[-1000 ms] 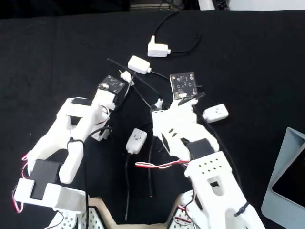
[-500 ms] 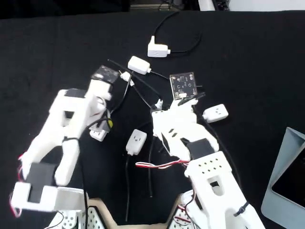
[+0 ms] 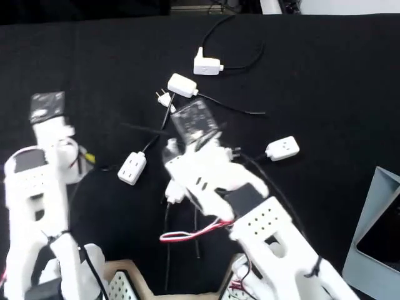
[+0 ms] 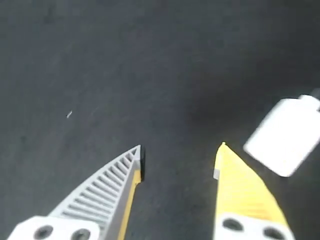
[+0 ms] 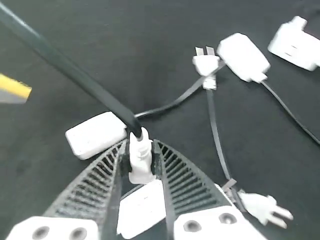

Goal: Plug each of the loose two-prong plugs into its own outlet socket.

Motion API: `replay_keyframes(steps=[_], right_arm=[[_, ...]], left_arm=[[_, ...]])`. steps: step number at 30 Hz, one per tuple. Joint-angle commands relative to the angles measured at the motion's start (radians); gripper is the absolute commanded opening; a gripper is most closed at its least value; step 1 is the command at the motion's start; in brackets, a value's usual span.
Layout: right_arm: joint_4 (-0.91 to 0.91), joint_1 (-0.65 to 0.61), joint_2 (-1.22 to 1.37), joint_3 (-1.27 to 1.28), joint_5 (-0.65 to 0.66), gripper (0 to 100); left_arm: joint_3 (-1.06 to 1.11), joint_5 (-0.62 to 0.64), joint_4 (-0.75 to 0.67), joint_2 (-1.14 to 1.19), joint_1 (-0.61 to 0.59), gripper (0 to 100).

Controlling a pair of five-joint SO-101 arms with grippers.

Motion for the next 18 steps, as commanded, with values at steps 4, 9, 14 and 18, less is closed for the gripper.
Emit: replay_keyframes(steps=[4, 9, 14, 18], right_arm=[[-0.003, -0.104, 0.183, -0.156, 0.048, 1.2], [-0.003, -0.13, 0.314, -0.272, 0.055, 1.2], [-0.003, -0.13, 0.349, -0.377, 0.055, 1.2], [-0.003, -0.16, 0.36, -0.386, 0.055, 1.2]], left_arm=[[0.159, 0.051, -0.101, -0.115, -0.205, 24], [0.286, 0.078, -0.279, -0.123, -0.305, 24], [0.323, 0.074, -0.321, -0.115, -0.331, 24], [0.326, 0.074, -0.321, -0.114, -0.331, 24]])
